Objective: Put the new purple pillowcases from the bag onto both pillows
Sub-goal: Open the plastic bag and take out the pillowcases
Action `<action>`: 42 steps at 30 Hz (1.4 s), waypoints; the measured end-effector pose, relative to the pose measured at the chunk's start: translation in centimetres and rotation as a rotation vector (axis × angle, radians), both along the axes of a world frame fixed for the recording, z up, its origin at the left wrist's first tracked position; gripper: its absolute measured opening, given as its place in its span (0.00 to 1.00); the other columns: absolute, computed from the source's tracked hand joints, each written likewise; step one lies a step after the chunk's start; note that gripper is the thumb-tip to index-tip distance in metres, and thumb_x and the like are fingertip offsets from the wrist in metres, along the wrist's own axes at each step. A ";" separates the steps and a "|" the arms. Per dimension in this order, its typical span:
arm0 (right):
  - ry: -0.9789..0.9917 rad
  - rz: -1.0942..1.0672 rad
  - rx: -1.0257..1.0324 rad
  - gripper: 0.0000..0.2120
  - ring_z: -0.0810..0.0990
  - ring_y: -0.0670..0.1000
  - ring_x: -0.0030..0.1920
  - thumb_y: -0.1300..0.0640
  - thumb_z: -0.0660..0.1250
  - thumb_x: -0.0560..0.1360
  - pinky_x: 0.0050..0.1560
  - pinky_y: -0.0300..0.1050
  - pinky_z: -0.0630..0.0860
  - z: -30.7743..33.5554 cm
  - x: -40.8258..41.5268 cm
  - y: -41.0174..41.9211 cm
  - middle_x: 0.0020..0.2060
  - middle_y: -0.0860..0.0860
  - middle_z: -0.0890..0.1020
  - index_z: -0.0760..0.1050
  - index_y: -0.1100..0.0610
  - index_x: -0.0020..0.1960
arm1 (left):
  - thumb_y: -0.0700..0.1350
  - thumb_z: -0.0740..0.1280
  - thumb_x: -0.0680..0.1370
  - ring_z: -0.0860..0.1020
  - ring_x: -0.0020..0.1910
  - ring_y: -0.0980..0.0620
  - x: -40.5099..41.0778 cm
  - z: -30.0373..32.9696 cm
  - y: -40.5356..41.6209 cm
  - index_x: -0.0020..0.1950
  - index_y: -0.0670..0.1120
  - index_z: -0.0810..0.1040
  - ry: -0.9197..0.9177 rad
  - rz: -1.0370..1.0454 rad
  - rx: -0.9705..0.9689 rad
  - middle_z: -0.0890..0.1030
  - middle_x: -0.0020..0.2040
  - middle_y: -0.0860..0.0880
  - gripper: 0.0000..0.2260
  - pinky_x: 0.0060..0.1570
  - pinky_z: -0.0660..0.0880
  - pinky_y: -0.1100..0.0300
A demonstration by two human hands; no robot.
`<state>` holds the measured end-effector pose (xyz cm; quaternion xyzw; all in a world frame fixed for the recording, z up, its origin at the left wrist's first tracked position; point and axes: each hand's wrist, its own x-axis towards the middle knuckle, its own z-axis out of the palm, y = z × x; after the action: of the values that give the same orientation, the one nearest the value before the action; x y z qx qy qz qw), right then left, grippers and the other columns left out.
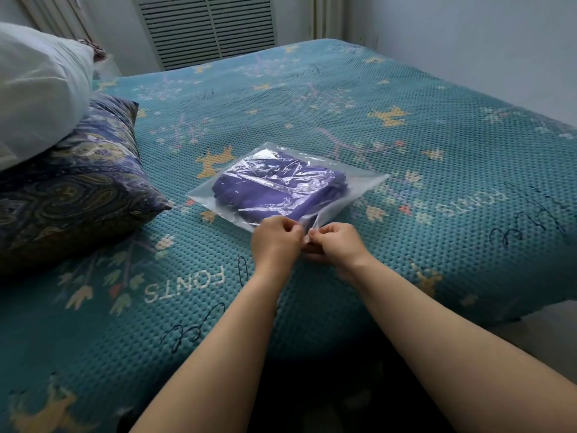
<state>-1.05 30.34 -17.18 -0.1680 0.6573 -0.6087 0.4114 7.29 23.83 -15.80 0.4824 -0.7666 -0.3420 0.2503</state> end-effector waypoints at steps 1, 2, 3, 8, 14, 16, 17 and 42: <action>-0.063 0.003 -0.013 0.09 0.80 0.45 0.25 0.65 0.62 0.78 0.28 0.40 0.79 0.0 0.1 0.1 0.34 0.57 0.78 0.71 0.61 0.39 | 0.47 0.68 0.70 0.82 0.40 0.48 0.1 -0.1 -0.5 0.39 0.47 0.84 0.033 0.024 0.043 0.84 0.37 0.47 0.07 0.43 0.78 0.56; -0.108 0.005 -0.019 0.09 0.80 0.44 0.25 0.65 0.61 0.79 0.27 0.39 0.79 0.0 0.2 0.3 0.35 0.56 0.78 0.71 0.61 0.39 | 0.47 0.68 0.68 0.82 0.39 0.48 0.3 -0.2 -1.0 0.37 0.47 0.84 0.069 0.026 0.103 0.84 0.36 0.48 0.07 0.44 0.80 0.53; -0.119 0.016 -0.005 0.08 0.80 0.45 0.27 0.64 0.61 0.79 0.27 0.40 0.79 -0.1 0.2 0.5 0.35 0.56 0.79 0.71 0.60 0.40 | 0.48 0.67 0.67 0.82 0.38 0.48 0.4 -0.5 -1.2 0.36 0.48 0.83 0.103 0.006 0.168 0.83 0.35 0.48 0.07 0.44 0.80 0.49; 0.076 0.042 0.163 0.12 0.78 0.52 0.32 0.54 0.66 0.75 0.28 0.44 0.78 0.2 -0.8 0.6 0.43 0.56 0.78 0.72 0.62 0.52 | 0.43 0.64 0.77 0.75 0.37 0.51 0.0 -0.3 -0.3 0.41 0.45 0.78 0.032 -0.174 0.197 0.78 0.36 0.49 0.07 0.41 0.73 0.56; 0.144 0.006 0.238 0.06 0.75 0.52 0.28 0.64 0.61 0.74 0.31 0.45 0.76 0.7 -2.3 0.5 0.32 0.56 0.76 0.70 0.59 0.38 | 0.48 0.56 0.82 0.75 0.48 0.41 -0.1 -0.1 0.1 0.41 0.43 0.70 -0.035 -0.202 0.047 0.77 0.44 0.42 0.12 0.45 0.67 0.53; 0.122 0.106 0.284 0.06 0.76 0.52 0.27 0.66 0.60 0.74 0.28 0.42 0.77 0.8 -2.4 1.0 0.32 0.57 0.77 0.70 0.60 0.40 | 0.54 0.61 0.79 0.74 0.45 0.44 0.1 -0.3 0.2 0.39 0.46 0.68 -0.168 -0.264 -0.075 0.77 0.44 0.44 0.14 0.43 0.66 0.53; 0.117 0.156 0.316 0.05 0.77 0.51 0.26 0.66 0.60 0.74 0.27 0.41 0.77 0.8 -2.4 1.3 0.33 0.57 0.78 0.70 0.60 0.41 | 0.56 0.64 0.77 0.74 0.44 0.45 0.2 -0.2 0.3 0.39 0.47 0.67 -0.240 -0.271 -0.152 0.77 0.43 0.46 0.14 0.42 0.67 0.54; 0.823 0.031 0.349 0.21 0.79 0.57 0.48 0.49 0.69 0.73 0.48 0.50 0.73 -0.2 -5.8 2.8 0.46 0.53 0.80 0.61 0.57 0.55 | 0.40 0.63 0.77 0.66 0.67 0.47 0.6 0.4 0.7 0.56 0.48 0.81 -0.315 -0.278 -0.655 0.73 0.68 0.53 0.11 0.51 0.73 0.52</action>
<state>-6.85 33.09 -17.36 -0.3342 0.8565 -0.3650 0.1469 7.91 24.49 -15.40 0.3152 -0.9223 -0.0313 0.2215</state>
